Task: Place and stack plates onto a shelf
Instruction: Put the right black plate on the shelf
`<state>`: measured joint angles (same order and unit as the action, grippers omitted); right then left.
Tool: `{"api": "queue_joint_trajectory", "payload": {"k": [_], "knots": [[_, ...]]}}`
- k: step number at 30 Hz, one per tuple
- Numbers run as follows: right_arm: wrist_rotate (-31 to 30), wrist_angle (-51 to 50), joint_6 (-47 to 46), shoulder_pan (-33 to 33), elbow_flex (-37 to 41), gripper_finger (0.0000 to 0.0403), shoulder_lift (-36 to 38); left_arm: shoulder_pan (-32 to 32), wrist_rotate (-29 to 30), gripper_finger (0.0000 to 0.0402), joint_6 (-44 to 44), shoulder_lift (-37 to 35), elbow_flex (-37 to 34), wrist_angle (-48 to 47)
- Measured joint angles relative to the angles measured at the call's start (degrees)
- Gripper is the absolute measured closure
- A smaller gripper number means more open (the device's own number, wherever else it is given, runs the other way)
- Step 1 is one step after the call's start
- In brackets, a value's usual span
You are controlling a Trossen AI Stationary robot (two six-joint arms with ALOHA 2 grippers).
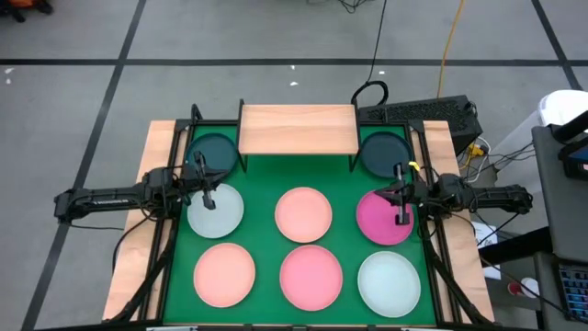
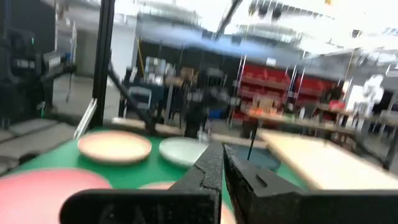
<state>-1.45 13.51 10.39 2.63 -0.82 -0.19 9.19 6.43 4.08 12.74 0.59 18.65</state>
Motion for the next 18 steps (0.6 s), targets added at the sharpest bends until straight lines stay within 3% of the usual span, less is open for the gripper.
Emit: {"api": "queue_joint_trajectory", "payload": {"k": [9, 14, 18], "knots": [[-0.5, 11.5, -9.7, 0.0, 0.0, 0.0403, 0.0, 0.0, 0.0, 0.0387, 0.0, 0.0, 0.0, 0.0], [-13.0, 10.5, -8.5, 0.0, -0.9, 0.0403, -0.8, 0.0, 0.0, 0.0387, 0.0, 0.0, 0.0, 0.0], [-16.2, 5.0, -9.8, 0.0, -3.0, 0.0403, -4.5, 0.0, 0.0, 0.0387, 0.0, 0.0, 0.0, 0.0]]}}
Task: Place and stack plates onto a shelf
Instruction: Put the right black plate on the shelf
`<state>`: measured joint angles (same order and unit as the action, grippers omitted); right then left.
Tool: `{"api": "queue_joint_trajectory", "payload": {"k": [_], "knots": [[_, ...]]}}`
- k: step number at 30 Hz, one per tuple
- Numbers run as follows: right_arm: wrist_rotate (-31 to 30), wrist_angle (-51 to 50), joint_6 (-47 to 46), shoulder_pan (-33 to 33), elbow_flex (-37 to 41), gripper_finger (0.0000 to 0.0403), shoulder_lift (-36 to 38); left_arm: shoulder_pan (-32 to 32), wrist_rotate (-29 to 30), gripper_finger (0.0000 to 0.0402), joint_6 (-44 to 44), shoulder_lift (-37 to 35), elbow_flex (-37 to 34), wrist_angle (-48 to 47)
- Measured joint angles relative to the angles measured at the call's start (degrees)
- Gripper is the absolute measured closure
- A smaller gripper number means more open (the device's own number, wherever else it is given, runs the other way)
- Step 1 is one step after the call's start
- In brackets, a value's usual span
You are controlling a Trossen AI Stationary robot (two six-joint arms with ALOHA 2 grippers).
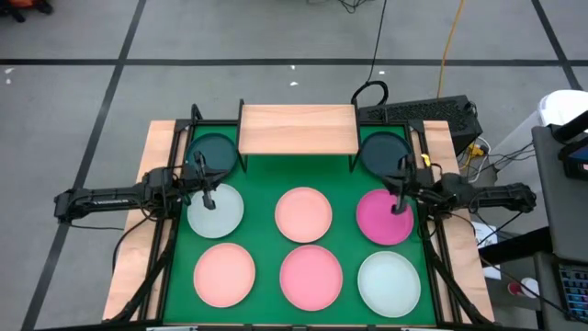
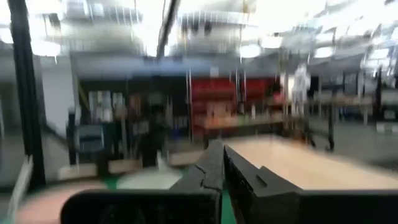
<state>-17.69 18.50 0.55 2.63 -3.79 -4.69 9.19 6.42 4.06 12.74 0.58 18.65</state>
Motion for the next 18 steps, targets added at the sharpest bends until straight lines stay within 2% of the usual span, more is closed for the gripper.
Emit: {"api": "queue_joint_trajectory", "payload": {"k": [5, 10, 15, 18], "knots": [[-1.7, -0.7, -4.7, 0.2, -5.1, 0.0403, -8.5, 0.0, 0.0, 0.0387, 0.0, 0.0, 0.0, 0.0], [-1.8, -5.1, -1.5, 0.5, -12.4, 0.0395, -18.3, 0.0, 0.0, 0.0387, 0.0, 0.0, 0.0, 0.0], [-4.1, -13.8, 0.1, 0.0, -19.7, 0.0349, -25.3, 0.0, 0.0, 0.0387, 0.0, 0.0, 0.0, 0.0], [-9.9, -23.1, -0.9, -0.1, -24.0, 0.0312, -27.7, 0.0, 0.0, 0.0387, 0.0, 0.0, 0.0, 0.0]]}}
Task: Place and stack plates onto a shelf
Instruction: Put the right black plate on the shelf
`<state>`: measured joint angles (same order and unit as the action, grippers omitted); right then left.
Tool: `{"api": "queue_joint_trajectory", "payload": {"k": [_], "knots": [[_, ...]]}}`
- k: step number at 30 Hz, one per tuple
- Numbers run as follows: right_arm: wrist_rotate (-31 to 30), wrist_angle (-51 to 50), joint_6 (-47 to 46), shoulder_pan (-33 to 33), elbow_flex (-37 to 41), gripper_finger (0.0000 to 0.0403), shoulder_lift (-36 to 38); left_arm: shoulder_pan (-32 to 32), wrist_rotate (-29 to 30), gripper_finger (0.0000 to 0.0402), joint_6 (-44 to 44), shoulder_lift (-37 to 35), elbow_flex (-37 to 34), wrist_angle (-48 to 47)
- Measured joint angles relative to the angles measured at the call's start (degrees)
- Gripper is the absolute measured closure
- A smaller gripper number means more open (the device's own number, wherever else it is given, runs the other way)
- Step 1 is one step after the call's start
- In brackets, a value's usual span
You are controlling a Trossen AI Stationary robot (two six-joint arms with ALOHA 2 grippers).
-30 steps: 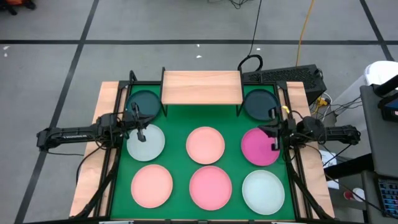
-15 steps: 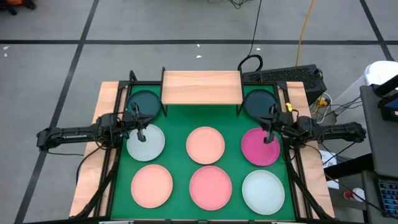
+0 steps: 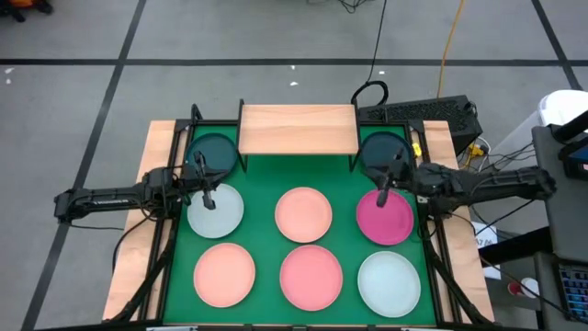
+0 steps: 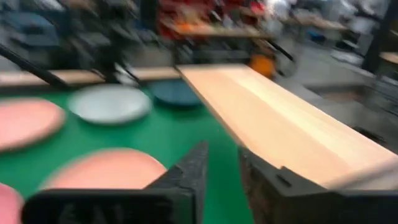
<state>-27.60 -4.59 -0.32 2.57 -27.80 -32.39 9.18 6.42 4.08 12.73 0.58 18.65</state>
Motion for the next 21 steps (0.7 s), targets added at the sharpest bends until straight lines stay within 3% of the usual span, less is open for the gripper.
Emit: {"api": "queue_joint_trajectory", "payload": {"k": [7, 21], "knots": [[-9.9, -15.1, -3.3, -0.6, -4.6, 0.0262, -3.6, 0.0, 0.0, 0.0387, 0.0, 0.0, 0.0, 0.0], [-8.1, -24.0, -12.6, -8.8, 0.7, 0.0259, -20.9, 0.0, 0.0, 0.0387, 0.0, 0.0, 0.0, 0.0]]}}
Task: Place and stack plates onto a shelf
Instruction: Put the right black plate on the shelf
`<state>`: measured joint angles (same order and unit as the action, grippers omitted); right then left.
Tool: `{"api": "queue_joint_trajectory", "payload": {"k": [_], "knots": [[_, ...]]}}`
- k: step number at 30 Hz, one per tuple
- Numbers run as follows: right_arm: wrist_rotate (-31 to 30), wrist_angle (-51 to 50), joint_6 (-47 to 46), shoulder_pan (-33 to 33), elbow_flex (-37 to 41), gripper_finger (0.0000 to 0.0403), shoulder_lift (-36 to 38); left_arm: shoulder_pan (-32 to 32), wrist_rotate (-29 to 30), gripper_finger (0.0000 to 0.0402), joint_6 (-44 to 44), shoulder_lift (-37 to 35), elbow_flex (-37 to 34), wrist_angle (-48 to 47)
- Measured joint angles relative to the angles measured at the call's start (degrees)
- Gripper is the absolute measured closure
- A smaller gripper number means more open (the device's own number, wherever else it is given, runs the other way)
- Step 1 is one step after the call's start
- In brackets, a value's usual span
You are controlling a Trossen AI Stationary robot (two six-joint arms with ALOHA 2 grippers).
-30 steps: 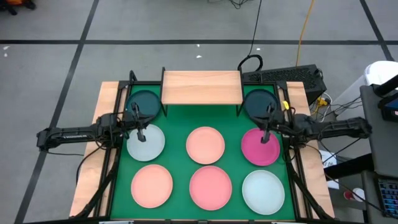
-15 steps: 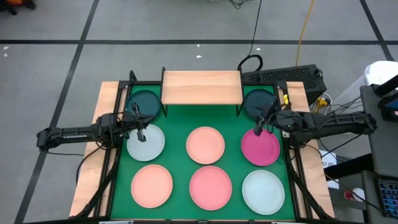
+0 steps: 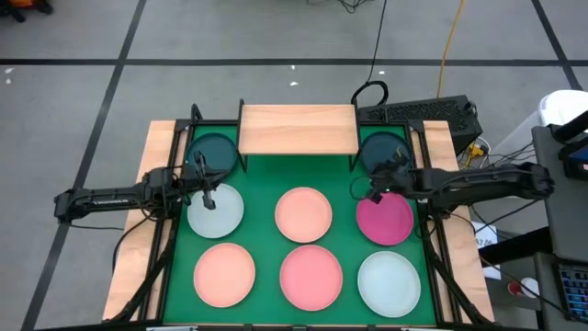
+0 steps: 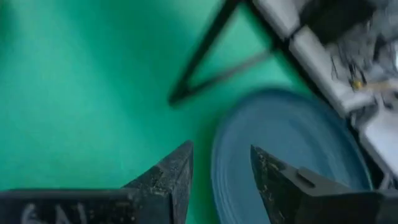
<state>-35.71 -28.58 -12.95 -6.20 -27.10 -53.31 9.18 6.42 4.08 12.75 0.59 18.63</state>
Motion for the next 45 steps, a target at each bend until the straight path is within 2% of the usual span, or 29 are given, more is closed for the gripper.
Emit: {"api": "queue_joint_trajectory", "payload": {"k": [10, 19, 30, 36, 45], "knots": [[2.8, -0.7, -1.3, -8.2, 0.0, 0.0259, -8.9, 0.0, 0.0, 0.0387, 0.0, 0.0, 0.0, 0.0], [3.1, 1.5, 1.6, -13.7, 0.0, 0.0259, -14.2, 0.0, 0.0, 0.0387, 0.0, 0.0, 0.0, 0.0], [13.1, 4.8, 3.6, -13.9, 0.0, 0.0259, -14.6, 0.0, 0.0, 0.0387, 0.0, 0.0, 0.0, 0.0], [8.8, 4.8, 4.2, -14.0, 0.0, 0.0259, -14.6, 0.0, 0.0, 0.0387, 0.0, 0.0, 0.0, 0.0], [8.6, 5.4, 6.2, -15.0, 0.0, 0.0261, -15.0, 0.0, 0.0, 0.0387, 0.0, 0.0, 0.0, 0.0]]}}
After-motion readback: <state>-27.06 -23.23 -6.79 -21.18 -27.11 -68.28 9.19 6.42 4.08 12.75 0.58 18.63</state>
